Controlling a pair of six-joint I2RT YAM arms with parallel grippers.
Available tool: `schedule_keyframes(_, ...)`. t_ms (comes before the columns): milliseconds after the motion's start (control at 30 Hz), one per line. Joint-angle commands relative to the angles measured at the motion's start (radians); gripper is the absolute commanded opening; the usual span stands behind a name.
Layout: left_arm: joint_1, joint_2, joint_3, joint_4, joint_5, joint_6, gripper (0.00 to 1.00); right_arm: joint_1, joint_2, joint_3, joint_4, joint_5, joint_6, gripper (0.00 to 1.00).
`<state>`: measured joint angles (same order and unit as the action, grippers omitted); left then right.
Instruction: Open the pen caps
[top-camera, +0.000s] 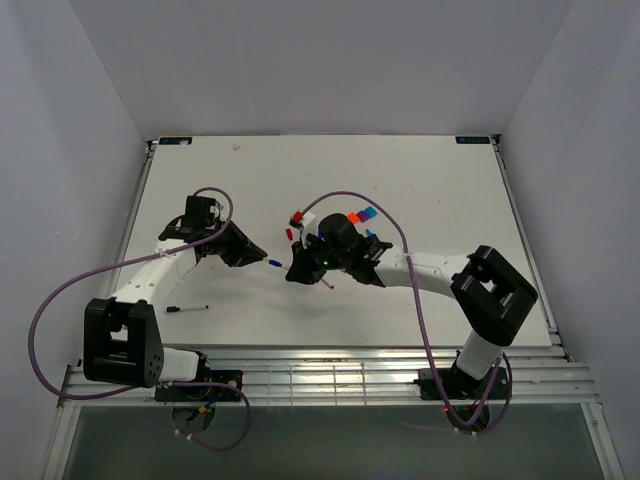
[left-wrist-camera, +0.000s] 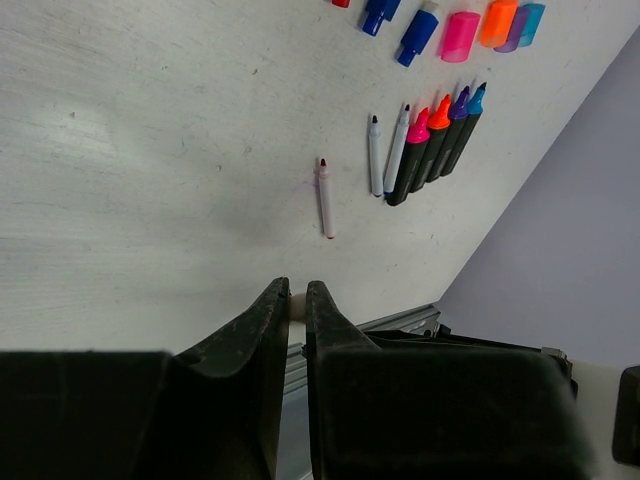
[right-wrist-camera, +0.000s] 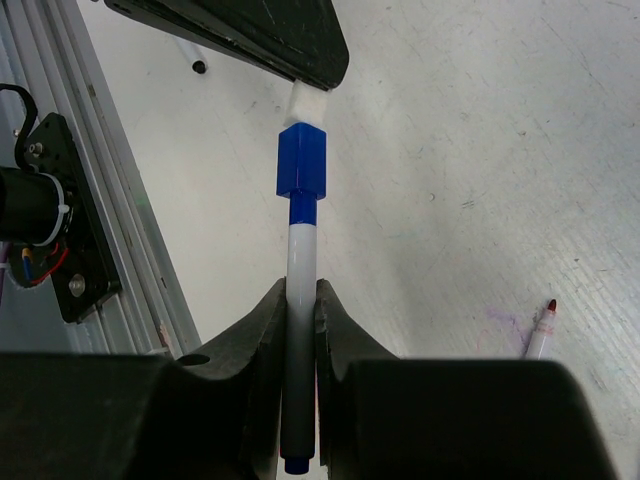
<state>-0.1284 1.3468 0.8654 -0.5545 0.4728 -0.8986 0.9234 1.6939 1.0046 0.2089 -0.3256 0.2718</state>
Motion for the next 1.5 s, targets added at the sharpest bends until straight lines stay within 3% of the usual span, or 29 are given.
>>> schedule_keyframes(0,-0.005,-0.006,0.032,-0.001,-0.007,0.006,0.00,0.005,0.009,0.049,0.024,-0.003,-0.022,0.08)
schedule_keyframes(567,-0.007,0.006,0.020,0.007,0.023,0.012,0.00,0.031,0.050,0.091,0.026,0.003,-0.051,0.08)
schedule_keyframes(700,-0.007,0.002,0.015,0.007,0.033,0.010,0.00,0.055,0.065,0.123,-0.015,0.094,-0.088,0.08)
schedule_keyframes(867,-0.008,-0.009,0.012,-0.001,0.024,0.010,0.00,0.071,0.073,0.144,-0.083,0.312,-0.106,0.08)
schedule_keyframes(1100,-0.028,-0.037,-0.023,0.011,0.024,-0.031,0.00,0.075,0.038,0.092,0.010,0.387,-0.062,0.08)
schedule_keyframes(1467,-0.063,-0.032,-0.054,0.056,0.049,-0.068,0.00,0.083,-0.004,0.040,0.161,0.352,-0.042,0.08)
